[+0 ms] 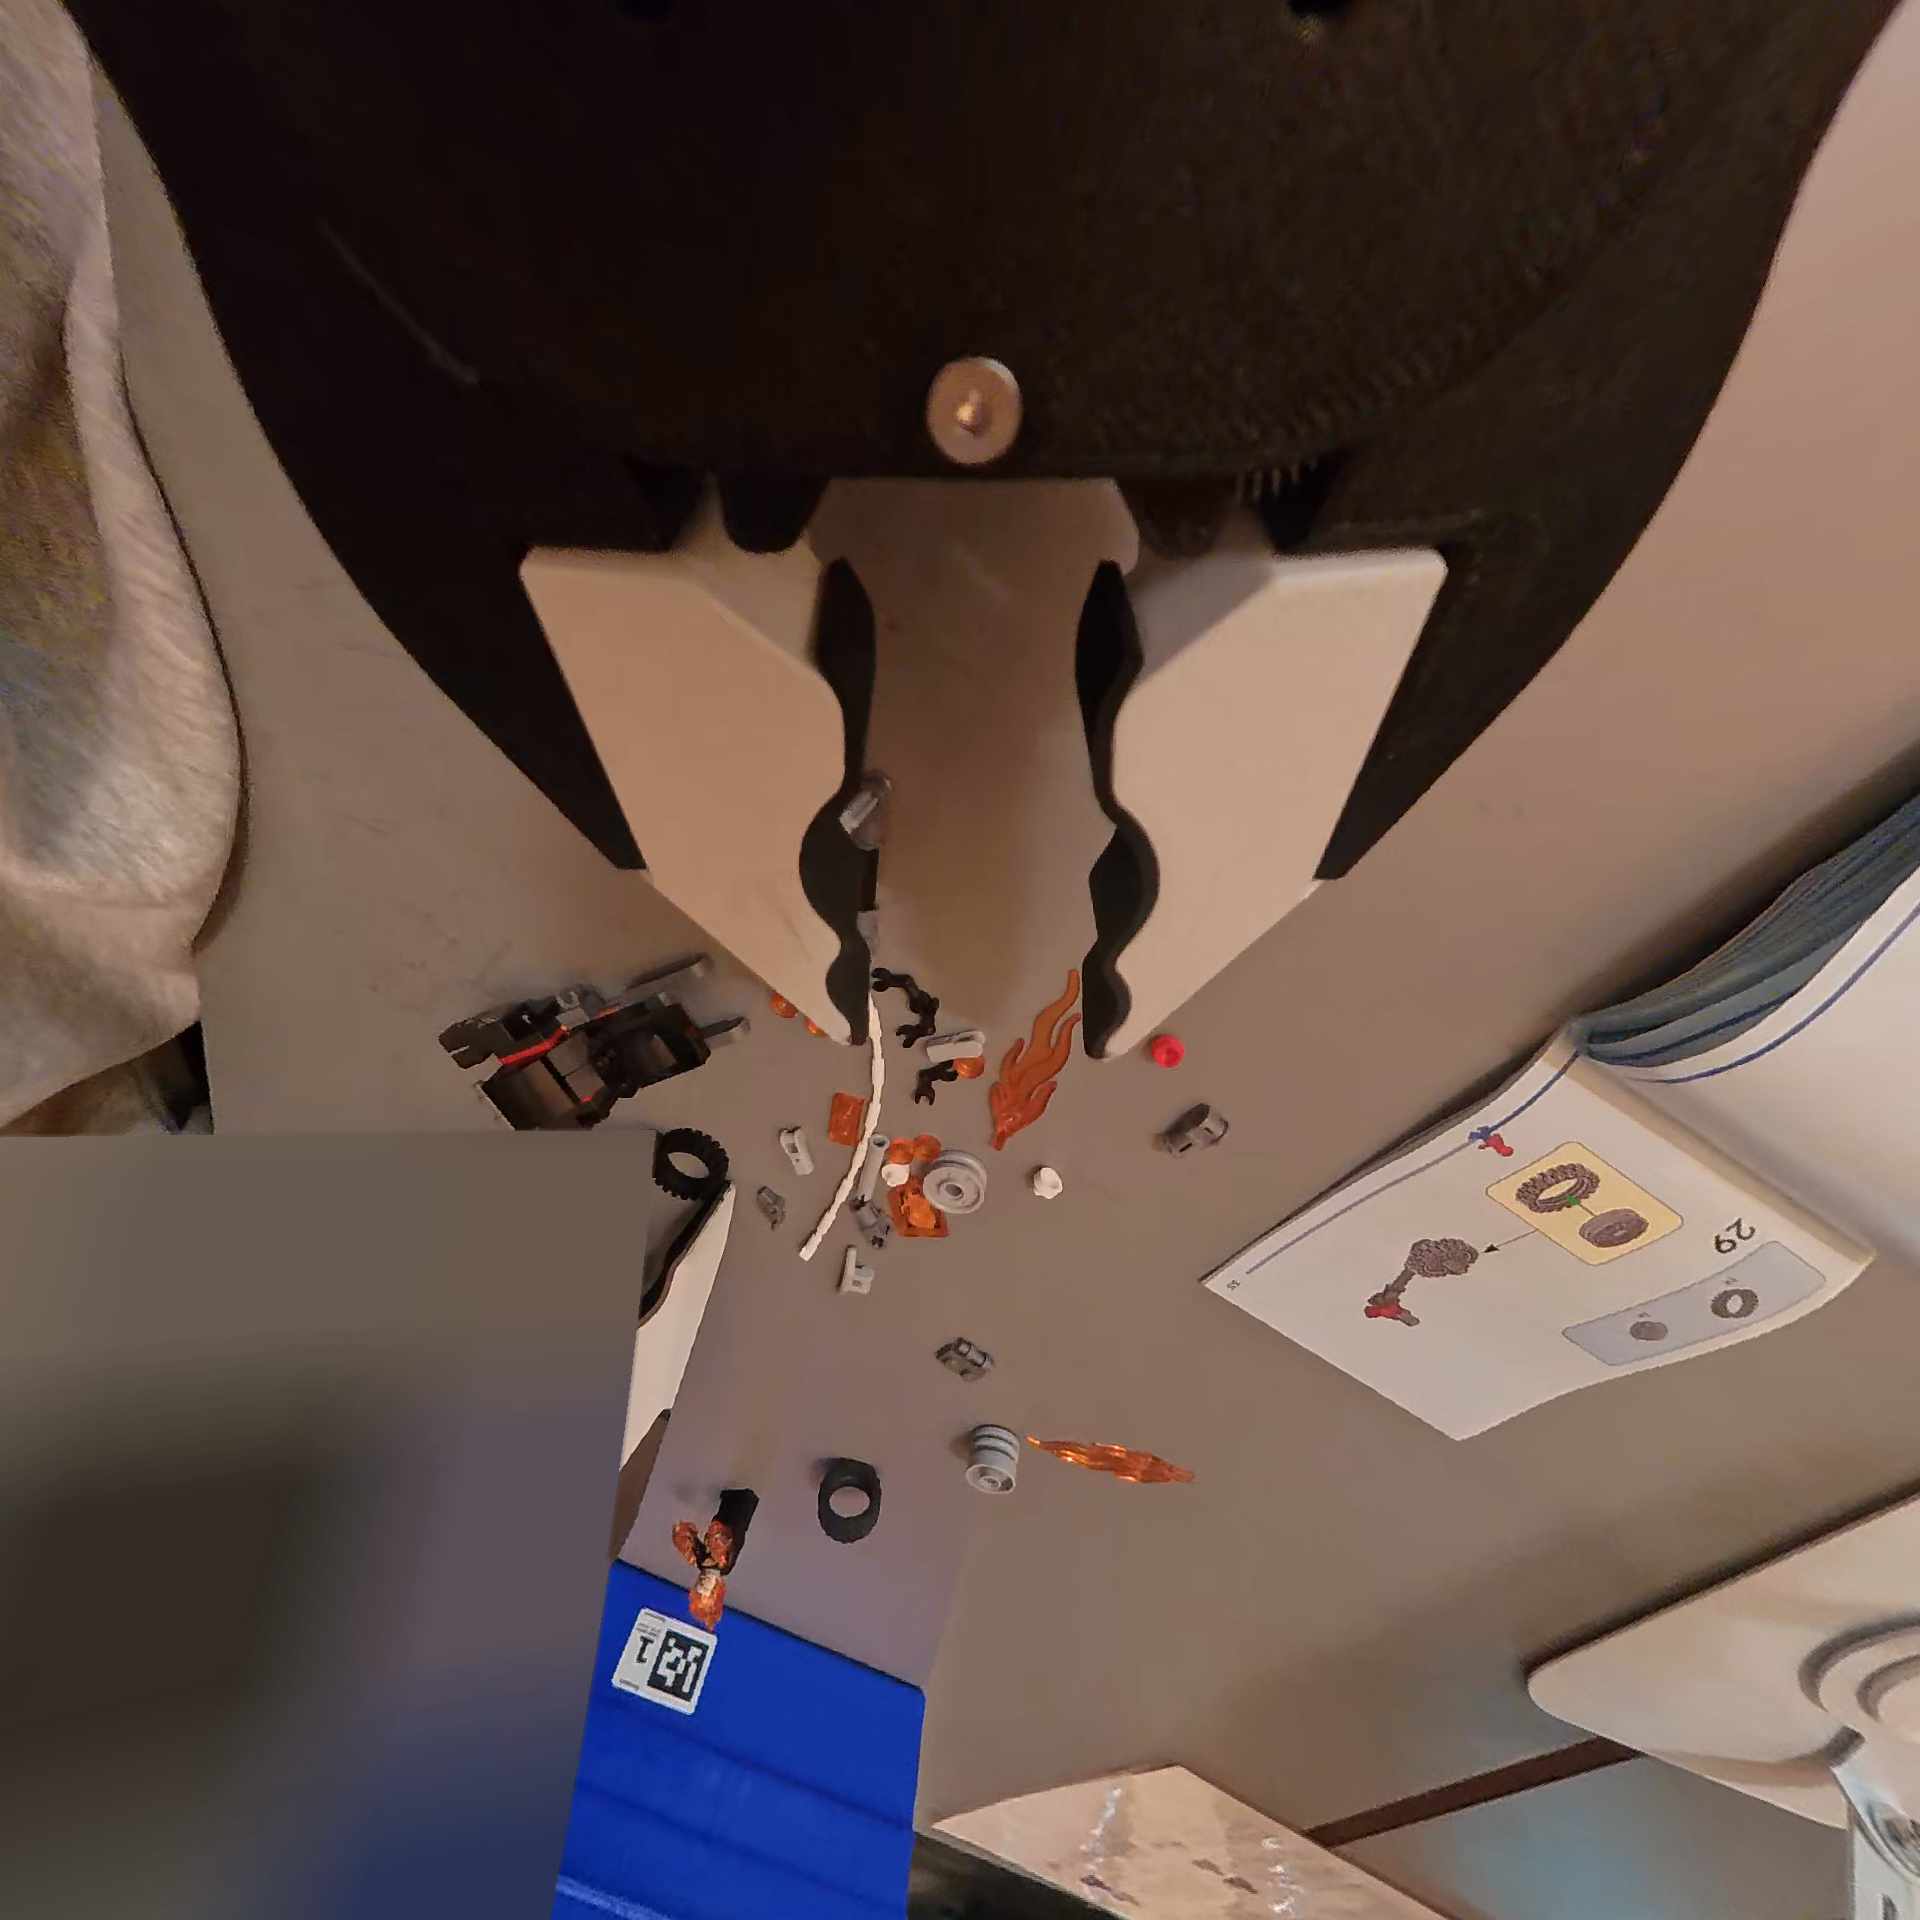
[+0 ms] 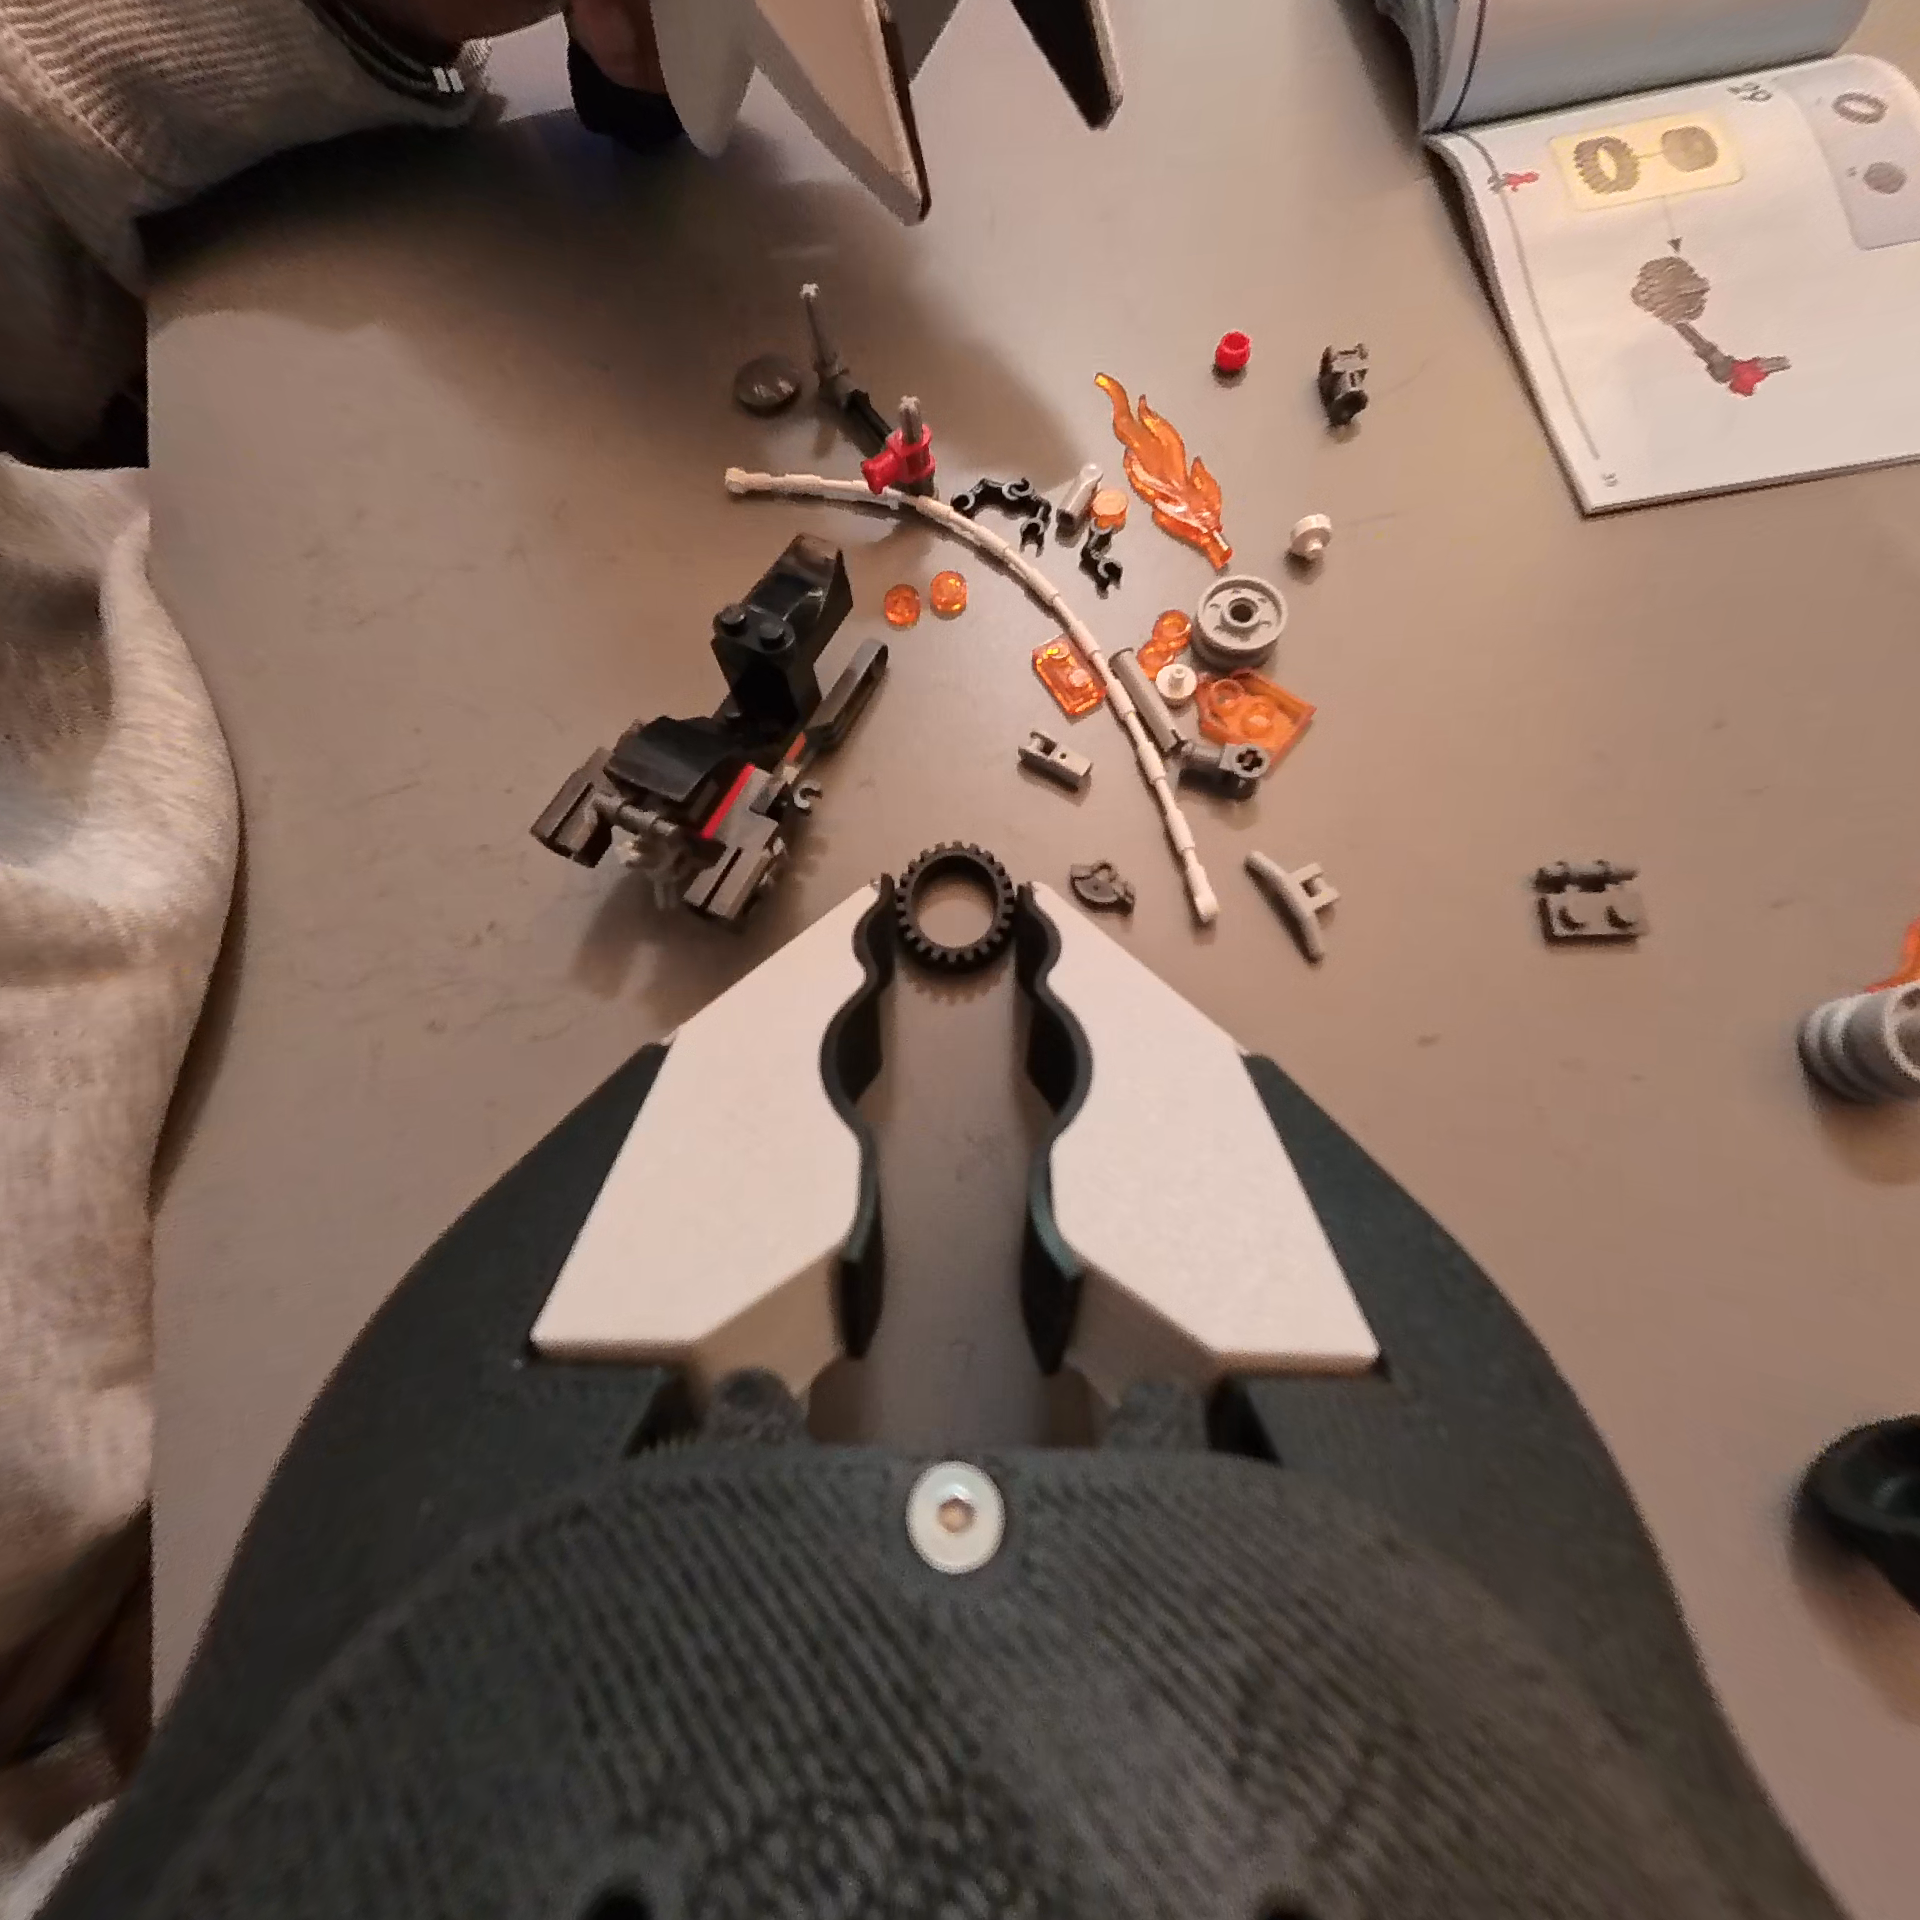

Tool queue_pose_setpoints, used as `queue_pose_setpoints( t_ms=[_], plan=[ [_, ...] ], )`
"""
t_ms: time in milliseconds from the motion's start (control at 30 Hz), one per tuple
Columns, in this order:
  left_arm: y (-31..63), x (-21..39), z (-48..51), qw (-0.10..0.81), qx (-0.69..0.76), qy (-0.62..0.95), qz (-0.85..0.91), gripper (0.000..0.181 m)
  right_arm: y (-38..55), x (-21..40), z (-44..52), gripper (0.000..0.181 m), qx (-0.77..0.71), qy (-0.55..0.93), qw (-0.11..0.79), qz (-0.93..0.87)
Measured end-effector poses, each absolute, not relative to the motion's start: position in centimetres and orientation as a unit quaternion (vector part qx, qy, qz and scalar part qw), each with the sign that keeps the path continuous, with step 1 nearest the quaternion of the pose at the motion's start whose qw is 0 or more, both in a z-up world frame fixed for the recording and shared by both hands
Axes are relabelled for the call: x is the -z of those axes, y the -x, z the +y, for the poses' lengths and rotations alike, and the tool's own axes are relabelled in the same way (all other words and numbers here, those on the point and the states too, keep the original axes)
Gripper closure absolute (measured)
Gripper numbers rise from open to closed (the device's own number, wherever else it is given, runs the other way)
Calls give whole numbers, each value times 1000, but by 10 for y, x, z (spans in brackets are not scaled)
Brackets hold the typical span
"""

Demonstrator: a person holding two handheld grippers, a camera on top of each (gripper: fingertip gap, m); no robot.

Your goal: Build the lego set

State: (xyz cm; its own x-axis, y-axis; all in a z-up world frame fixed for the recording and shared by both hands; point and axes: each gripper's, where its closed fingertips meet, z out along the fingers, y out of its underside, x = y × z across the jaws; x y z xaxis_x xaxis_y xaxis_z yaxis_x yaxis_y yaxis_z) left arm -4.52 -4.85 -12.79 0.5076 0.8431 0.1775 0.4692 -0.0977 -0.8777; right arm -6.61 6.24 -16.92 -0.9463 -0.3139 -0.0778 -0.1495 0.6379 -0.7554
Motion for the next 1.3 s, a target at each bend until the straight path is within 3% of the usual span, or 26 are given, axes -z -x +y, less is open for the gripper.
queue_pose_setpoints(
  t_ms=[1100, 1300],
  plan=[
    [48, 126, -63, 495, -200, 689, -490, 136, 66, 170, 61, 160, 406, 135, 92, 899],
    [48, 125, -63, 493, -212, 690, -486, 136, 68, 155, 61, 153, 448, 131, 88, 880]
  ],
)
